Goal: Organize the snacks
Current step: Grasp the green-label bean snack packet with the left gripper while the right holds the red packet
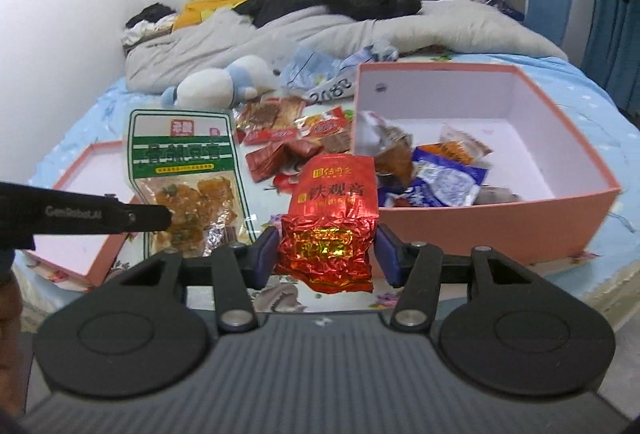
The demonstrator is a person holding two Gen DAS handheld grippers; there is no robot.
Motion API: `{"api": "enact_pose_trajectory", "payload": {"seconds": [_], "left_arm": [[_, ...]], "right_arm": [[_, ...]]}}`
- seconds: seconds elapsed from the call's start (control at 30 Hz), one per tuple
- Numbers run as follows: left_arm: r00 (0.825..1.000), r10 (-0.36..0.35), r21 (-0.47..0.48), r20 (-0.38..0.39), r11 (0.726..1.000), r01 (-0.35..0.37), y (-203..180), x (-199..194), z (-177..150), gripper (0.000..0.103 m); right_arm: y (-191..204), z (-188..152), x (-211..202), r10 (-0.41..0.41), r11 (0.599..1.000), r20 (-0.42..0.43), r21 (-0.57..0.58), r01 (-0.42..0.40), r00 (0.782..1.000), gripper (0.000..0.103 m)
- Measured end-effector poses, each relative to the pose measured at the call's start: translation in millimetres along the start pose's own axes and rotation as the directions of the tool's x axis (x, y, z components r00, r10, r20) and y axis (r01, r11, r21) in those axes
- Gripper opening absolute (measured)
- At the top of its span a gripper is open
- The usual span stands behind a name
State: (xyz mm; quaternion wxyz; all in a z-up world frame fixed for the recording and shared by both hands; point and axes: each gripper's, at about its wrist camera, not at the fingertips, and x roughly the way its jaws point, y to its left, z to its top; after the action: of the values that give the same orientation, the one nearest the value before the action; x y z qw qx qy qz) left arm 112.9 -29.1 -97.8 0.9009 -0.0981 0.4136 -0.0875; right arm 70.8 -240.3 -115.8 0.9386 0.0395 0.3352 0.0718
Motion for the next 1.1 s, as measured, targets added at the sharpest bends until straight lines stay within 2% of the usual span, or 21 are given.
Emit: {"api": "enact_pose_trajectory", "payload": {"seconds": [0.23,0.53,0.87,1.1], "left_arm": [[0.998,-0.059,0.028,-0.004,0.998,0.060,-29,-7,-1,0.009],[0.991,-0.131,0.052,-0.029,0.990,0.132,-70,16,6,0.007],[0.988,-0.146,0.109,-0.049,0.983,0.150,-107,59,36,0.002],[0.983,-0.133,0.086,-0.124,0.986,0.144,-96,86,33,0.002]], "right_arm": [[-20,-2,-26,-0.035,0.999,0.029,0.035,0.034,0.999,0.055],[-48,1,-31,-0.095,0.991,0.049,0.094,0.090,0.994,0.055],[-90,13,4,-0.130,0.979,0.011,0.159,0.126,0.991,0.055],[-116,18,22,-0.129,0.974,-0.009,0.185,0.128,0.992,0.055]]}}
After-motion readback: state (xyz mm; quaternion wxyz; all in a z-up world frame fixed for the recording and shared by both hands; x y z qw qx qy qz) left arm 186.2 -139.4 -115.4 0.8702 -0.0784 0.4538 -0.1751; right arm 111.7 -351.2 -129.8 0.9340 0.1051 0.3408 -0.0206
